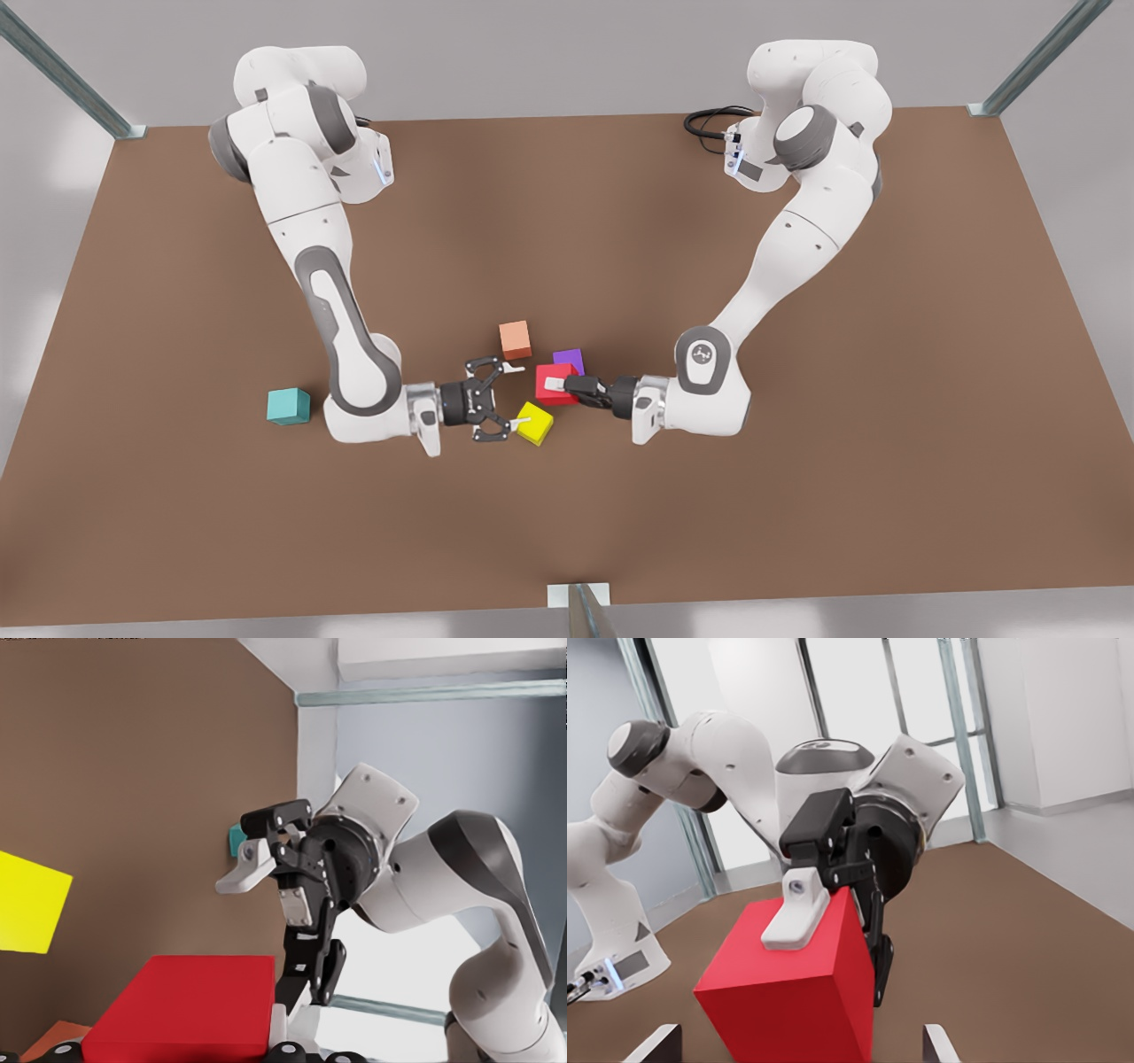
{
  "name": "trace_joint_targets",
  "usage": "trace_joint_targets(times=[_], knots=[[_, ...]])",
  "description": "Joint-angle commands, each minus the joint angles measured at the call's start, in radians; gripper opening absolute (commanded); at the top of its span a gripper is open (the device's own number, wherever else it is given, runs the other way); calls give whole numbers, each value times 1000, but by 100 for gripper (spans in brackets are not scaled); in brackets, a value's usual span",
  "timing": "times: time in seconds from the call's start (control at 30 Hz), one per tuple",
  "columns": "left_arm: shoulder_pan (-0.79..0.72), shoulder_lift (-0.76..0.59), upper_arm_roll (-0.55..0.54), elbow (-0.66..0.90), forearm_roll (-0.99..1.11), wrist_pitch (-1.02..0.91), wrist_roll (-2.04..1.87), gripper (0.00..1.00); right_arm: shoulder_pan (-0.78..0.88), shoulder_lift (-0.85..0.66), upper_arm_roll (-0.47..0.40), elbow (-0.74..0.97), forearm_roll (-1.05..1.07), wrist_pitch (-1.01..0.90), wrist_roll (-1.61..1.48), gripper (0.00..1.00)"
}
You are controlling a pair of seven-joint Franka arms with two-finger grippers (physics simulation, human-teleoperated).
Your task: Pick up red wooden cube and pass to hand red wooden cube and place in blue wooden cube
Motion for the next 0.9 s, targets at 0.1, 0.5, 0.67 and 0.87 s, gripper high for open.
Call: trace_joint_targets(times=[0.1, 0.5, 0.67, 0.87], knots=[[-1, -2, -1, 0, -19, 8, 253, 57, 18, -10, 0, -14, 40, 21, -253, 100], [-12, 4, -2, 0, -31, 29, 253, 57, 26, -18, 27, -37, 75, 23, -255, 100], [-13, 4, -2, 0, -31, 31, 253, 57, 47, -10, 28, -35, 96, 44, -255, 100], [-13, 2, -2, 0, -32, 31, 251, 57, 55, -3, 28, -43, 107, 53, -267, 100]])
